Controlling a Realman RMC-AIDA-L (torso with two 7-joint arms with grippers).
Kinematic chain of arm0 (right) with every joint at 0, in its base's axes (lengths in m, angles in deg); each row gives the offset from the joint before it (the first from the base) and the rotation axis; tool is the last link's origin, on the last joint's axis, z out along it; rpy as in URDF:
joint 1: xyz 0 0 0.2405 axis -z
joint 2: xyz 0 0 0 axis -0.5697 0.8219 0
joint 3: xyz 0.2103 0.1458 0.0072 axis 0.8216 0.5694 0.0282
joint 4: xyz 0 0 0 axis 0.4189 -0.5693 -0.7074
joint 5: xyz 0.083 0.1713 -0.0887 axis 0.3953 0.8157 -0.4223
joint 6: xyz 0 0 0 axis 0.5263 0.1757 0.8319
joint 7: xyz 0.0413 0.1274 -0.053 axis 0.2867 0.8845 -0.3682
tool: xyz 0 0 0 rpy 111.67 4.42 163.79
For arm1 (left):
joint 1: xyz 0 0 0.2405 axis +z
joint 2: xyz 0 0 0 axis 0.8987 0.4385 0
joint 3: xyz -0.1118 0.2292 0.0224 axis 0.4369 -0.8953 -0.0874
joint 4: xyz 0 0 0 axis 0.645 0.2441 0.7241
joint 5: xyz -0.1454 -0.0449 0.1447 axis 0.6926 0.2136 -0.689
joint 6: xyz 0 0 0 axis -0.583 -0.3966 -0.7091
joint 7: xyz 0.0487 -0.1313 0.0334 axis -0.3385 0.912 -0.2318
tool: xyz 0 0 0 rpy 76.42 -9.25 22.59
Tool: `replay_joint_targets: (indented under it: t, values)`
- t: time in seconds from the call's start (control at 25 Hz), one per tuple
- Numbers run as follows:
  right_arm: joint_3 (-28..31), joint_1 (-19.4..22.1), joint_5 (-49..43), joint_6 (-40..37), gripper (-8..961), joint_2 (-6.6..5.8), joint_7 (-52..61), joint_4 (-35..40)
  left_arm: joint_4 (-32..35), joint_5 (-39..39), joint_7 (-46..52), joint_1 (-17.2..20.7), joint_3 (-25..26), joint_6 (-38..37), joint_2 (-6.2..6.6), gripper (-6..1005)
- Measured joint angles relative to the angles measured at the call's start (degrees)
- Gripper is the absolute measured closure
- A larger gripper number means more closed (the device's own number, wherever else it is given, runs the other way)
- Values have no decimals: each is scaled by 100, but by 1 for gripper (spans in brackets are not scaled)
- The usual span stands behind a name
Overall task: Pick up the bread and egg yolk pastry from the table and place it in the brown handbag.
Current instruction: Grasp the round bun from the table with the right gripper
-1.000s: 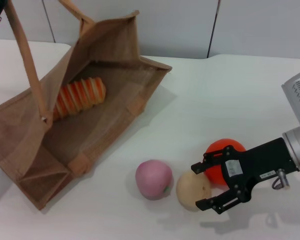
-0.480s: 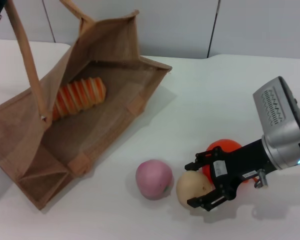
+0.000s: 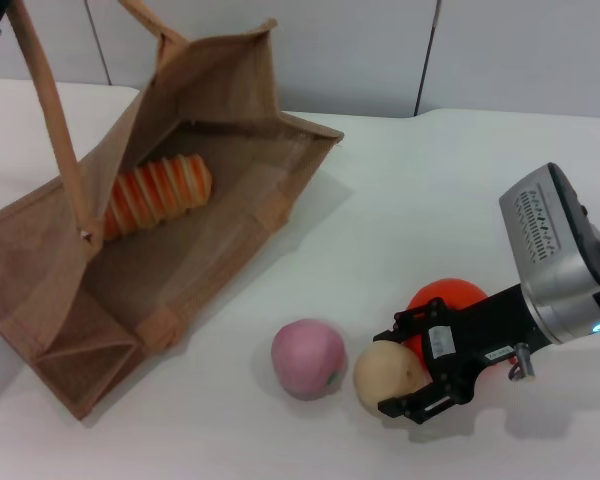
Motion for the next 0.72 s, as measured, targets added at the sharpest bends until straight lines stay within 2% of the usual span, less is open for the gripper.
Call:
replay_joint_targets:
  t: [0.72]
  values:
    - [-11, -12, -8, -39, 232, -4, -77, 38, 0, -1, -16, -3, -44, -107, 0, 818]
